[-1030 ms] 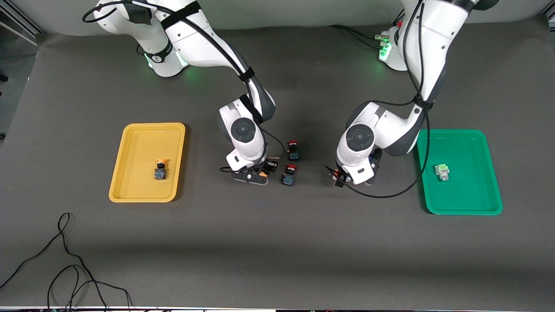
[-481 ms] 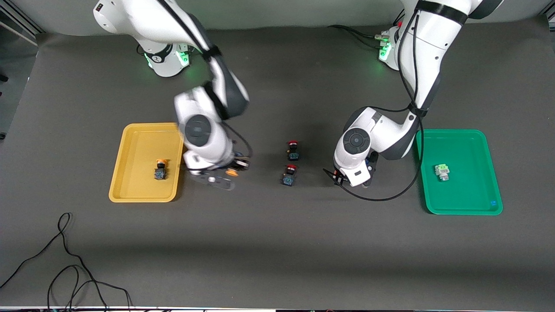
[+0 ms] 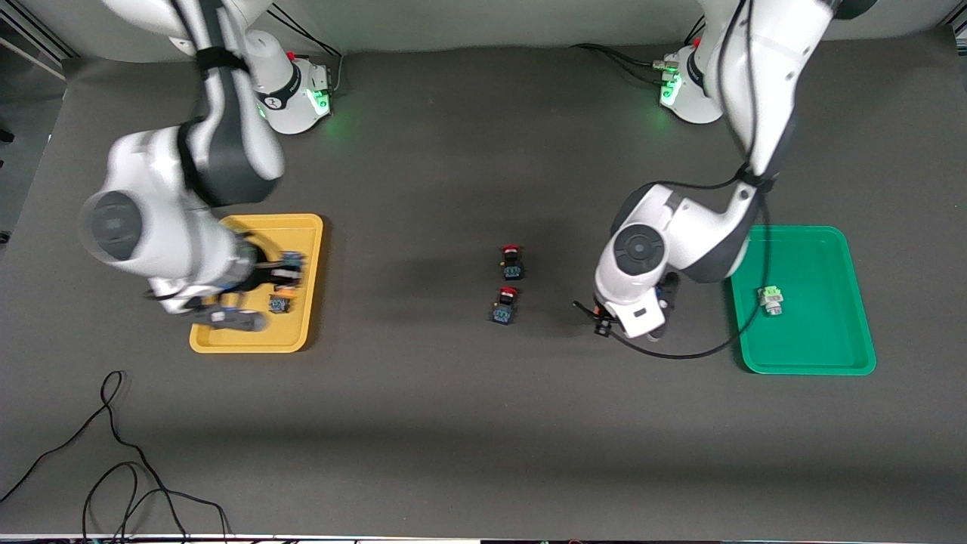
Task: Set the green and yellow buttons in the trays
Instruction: 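Carry the yellow button to its tray while the left gripper carries its button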
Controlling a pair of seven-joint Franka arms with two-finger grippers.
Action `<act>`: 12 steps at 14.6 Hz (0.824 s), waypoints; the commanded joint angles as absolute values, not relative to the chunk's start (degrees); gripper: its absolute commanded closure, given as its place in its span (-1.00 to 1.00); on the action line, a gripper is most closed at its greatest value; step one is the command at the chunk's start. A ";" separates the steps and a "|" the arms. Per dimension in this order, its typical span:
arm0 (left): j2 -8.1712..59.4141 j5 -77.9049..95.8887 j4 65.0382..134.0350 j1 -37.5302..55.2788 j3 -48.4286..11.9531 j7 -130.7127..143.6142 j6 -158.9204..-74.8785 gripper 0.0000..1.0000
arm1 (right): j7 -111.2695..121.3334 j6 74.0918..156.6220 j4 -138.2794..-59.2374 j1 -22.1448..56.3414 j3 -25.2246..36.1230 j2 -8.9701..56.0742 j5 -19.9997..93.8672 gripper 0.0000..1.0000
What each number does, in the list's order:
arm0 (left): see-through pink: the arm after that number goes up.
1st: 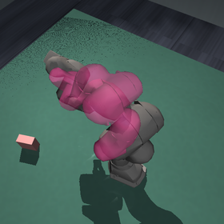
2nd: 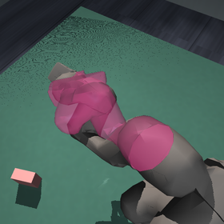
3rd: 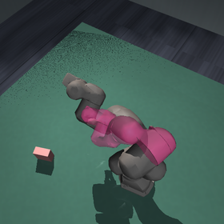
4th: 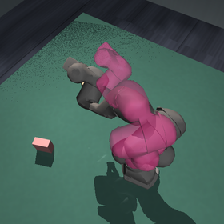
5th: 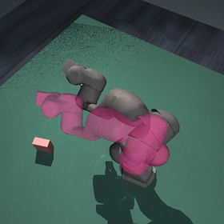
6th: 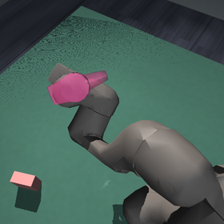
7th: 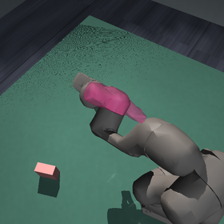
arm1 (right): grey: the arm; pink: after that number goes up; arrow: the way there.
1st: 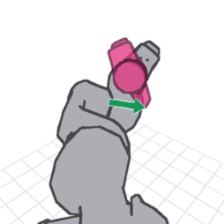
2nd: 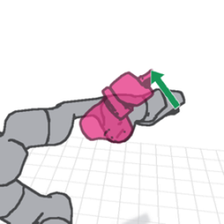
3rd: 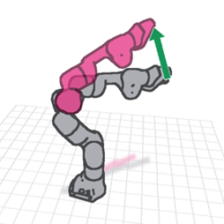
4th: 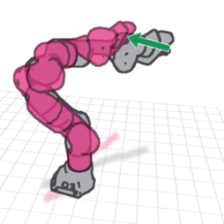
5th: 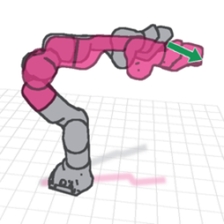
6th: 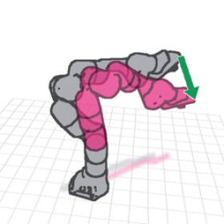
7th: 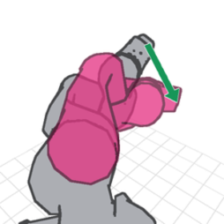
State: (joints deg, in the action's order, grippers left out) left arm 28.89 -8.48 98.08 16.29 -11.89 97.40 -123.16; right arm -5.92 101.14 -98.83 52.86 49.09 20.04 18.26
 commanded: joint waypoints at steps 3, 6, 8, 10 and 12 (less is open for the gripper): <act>17.86 -1.76 98.08 11.88 -11.87 69.23 -105.23 0.91 | 11.31 113.43 -112.65 53.62 55.45 19.33 19.60 1.00; 13.02 -2.37 103.69 4.16 -11.69 51.74 -101.51 0.97 | 19.05 128.97 -122.40 51.52 55.46 20.30 20.38 1.00; 11.34 -3.94 106.51 -3.21 -11.60 39.61 -101.34 0.98 | 25.10 134.54 -125.67 50.98 55.37 22.83 25.89 1.00; 11.16 -7.46 107.75 -9.98 -11.60 27.40 -102.65 0.98 | 30.73 135.35 -125.77 51.06 55.20 27.14 32.93 1.00; 11.43 -7.65 108.71 -17.63 -11.60 13.60 -105.45 0.98 | 36.19 138.15 -125.86 50.98 54.93 30.83 38.91 1.00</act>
State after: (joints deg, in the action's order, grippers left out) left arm 13.50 -6.80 105.61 -11.44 -10.74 25.12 -102.69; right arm 30.81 135.72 -126.73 50.49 54.98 26.22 32.94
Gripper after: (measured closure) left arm 0.590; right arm 0.670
